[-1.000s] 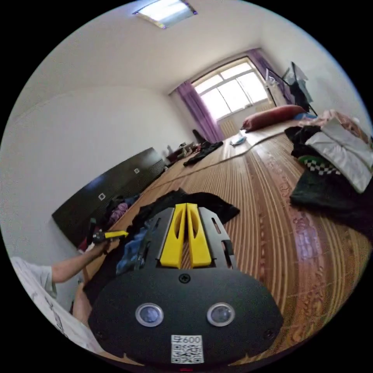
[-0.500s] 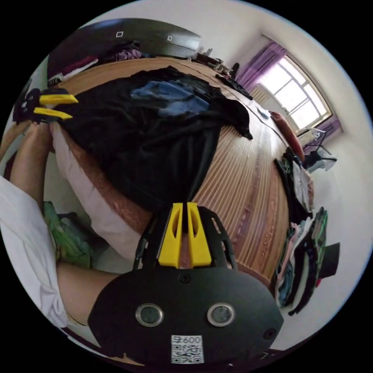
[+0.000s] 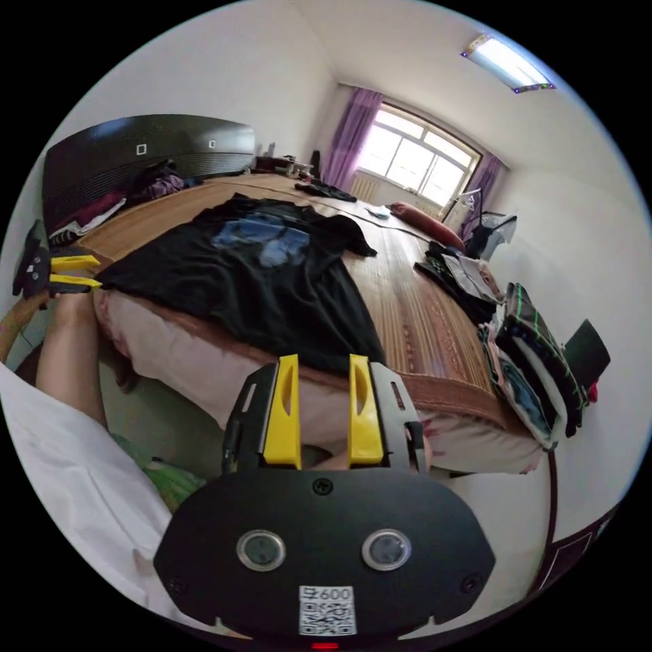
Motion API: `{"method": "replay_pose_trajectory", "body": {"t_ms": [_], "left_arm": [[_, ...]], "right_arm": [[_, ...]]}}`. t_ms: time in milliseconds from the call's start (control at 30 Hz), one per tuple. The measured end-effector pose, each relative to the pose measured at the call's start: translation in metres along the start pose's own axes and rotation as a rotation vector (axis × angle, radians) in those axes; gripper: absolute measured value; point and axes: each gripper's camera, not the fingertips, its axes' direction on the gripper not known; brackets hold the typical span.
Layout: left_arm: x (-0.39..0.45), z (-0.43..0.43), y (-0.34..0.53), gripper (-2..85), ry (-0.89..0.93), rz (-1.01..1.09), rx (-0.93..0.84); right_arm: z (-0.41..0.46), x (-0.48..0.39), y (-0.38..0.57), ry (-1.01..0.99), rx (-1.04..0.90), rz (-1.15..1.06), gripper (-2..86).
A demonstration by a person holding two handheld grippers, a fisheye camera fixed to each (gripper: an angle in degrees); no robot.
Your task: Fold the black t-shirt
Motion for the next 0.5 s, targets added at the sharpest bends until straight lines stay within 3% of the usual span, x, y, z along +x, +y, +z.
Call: {"method": "replay_pose_trajectory", "body": {"t_ms": [200,500], "left_arm": [[-0.003,0.099,-0.048,8.5,-0.158,0.121,0.006],[-0.106,0.231,-0.121,3.1,-0.113,0.057,0.066]], "right_arm": [[0.023,-0.047,0.009,-0.151,0.053,-0.075,8.3],[0.059,-0.126,0.023,-0.181,0.081,-0.380,8.5]]}}
